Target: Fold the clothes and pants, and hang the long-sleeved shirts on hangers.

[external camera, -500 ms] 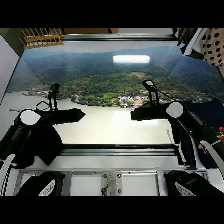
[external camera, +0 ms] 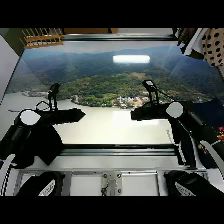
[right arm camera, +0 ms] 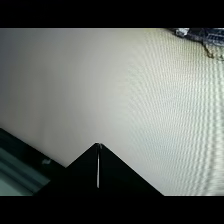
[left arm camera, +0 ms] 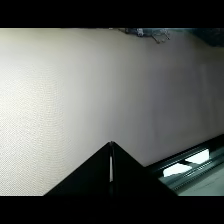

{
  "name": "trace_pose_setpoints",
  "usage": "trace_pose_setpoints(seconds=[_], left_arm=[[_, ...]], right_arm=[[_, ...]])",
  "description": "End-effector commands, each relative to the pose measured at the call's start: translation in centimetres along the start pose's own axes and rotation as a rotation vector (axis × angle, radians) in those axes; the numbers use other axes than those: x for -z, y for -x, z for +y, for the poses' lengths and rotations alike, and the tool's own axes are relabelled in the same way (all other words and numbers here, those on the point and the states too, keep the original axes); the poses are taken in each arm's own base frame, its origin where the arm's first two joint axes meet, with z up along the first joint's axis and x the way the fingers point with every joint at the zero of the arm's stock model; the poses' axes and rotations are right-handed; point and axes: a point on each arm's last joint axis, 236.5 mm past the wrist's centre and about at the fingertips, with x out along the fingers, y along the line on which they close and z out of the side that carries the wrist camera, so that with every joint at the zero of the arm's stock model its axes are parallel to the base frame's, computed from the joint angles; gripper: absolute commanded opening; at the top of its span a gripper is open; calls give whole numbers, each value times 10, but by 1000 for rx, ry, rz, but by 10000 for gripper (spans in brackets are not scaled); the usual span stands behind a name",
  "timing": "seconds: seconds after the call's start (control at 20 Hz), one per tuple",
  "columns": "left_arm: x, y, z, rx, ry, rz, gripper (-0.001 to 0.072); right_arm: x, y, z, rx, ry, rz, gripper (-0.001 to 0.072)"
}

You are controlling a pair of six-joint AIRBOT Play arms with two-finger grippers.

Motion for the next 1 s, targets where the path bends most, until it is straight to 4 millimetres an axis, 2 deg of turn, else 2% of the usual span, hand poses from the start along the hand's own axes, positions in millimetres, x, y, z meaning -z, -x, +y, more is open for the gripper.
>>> trace_pose_setpoints(seconds=[0.0, 0.2, 0.25, 0.3, 0.35, 0.4, 0.55, 0.6, 0.7, 0.8, 0.85, 0.95], left_arm=[[0, 0, 0, 0, -1, 0, 7], [-4, 0, 2, -7, -3, -17, 7], [-11, 3, 9, -27, -5, -40, 82], [-18, 9, 19, -59, -11, -53, 535], [-31, 22, 35, -110, -14, -80, 693], [-42, 38, 54, -175, -23, -100, 695], [-71, 112, 144, -495, -31, -164, 694], [-73, 139, 176, -606, -15, -179, 694], [-67, 181, 227, -762, 44, -218, 694], [-60, 197, 262, -820, 126, -274, 694], [-54, 193, 276, -829, 158, -268, 694], [-37, 169, 298, -816, 199, -201, 695]], right_arm=[[1, 0, 0, 0, 0, 2, 17], [1, 0, 0, 0, 0, 2, 17], [1, 0, 0, 0, 0, 2, 17], [1, 0, 0, 0, 0, 2, 17], [1, 0, 0, 0, 0, 2, 16], [1, 0, 0, 0, 0, 2, 17], [1, 0, 0, 0, 0, 2, 17], [1, 0, 0, 0, 0, 2, 17], [1, 0, 0, 0, 0, 2, 17], [1, 0, 0, 0, 0, 2, 16], [1, 0, 0, 0, 0, 2, 17], [1, 0, 0, 0, 0, 2, 16]])
